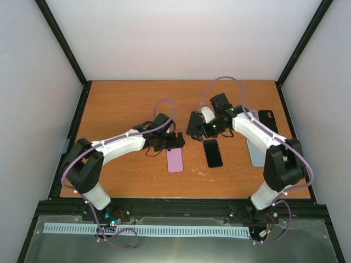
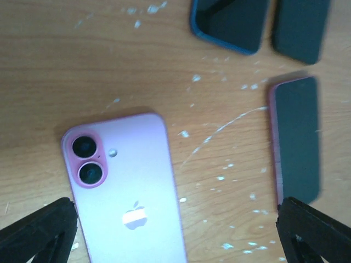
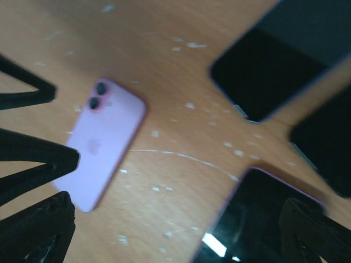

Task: Take the phone out of the phone case
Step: Pick up the phone at the center of the board.

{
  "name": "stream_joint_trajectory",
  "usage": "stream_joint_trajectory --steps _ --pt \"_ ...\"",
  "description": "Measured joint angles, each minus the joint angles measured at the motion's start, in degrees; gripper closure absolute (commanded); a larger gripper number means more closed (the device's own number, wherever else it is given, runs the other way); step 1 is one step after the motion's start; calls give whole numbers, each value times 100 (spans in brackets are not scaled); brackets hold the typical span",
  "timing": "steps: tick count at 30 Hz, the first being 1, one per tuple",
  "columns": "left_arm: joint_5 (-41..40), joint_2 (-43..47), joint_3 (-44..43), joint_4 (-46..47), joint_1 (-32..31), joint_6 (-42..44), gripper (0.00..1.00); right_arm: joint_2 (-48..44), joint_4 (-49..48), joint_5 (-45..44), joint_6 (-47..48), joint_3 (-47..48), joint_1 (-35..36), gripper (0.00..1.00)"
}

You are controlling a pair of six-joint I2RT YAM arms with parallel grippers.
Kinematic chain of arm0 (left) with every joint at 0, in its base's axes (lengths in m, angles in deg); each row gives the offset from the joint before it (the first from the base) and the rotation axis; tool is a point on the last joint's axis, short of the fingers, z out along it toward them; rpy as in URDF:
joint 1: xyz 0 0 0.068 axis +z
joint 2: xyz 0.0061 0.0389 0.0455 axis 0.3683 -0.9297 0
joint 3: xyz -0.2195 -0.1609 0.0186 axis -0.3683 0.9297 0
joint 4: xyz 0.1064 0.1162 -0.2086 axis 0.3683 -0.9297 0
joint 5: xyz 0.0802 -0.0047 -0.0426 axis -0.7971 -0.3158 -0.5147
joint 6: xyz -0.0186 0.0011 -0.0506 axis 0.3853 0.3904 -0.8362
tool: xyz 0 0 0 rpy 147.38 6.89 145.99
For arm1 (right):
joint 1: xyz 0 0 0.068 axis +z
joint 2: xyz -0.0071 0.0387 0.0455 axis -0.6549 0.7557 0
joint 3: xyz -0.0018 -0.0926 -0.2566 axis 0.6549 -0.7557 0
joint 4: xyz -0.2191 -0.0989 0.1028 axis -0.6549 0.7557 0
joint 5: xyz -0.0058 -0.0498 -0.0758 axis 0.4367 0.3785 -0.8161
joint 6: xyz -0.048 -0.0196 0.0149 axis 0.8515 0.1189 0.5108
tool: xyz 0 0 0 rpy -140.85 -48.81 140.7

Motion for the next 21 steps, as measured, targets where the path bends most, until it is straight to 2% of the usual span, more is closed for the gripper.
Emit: stream_joint_trajectory --steps 4,8,12,21 --pt "-601 -568 -455 -804 -420 -52 1 -671 -485 -761 24 -629 -234 0" --pt "-1056 -1263 -1047 -1637 -778 -249 1 -1130 -815 -1069 28 -984 -466 0" --pt "-1272 -1672 -1436 -2114 -1008 -492 1 -1241 -1029 -1025 31 -1025 -645 0" --pt "-1255 -1902 -1528 -2745 -1067 -966 4 -1237 -1084 -651 74 -1064 -699 0"
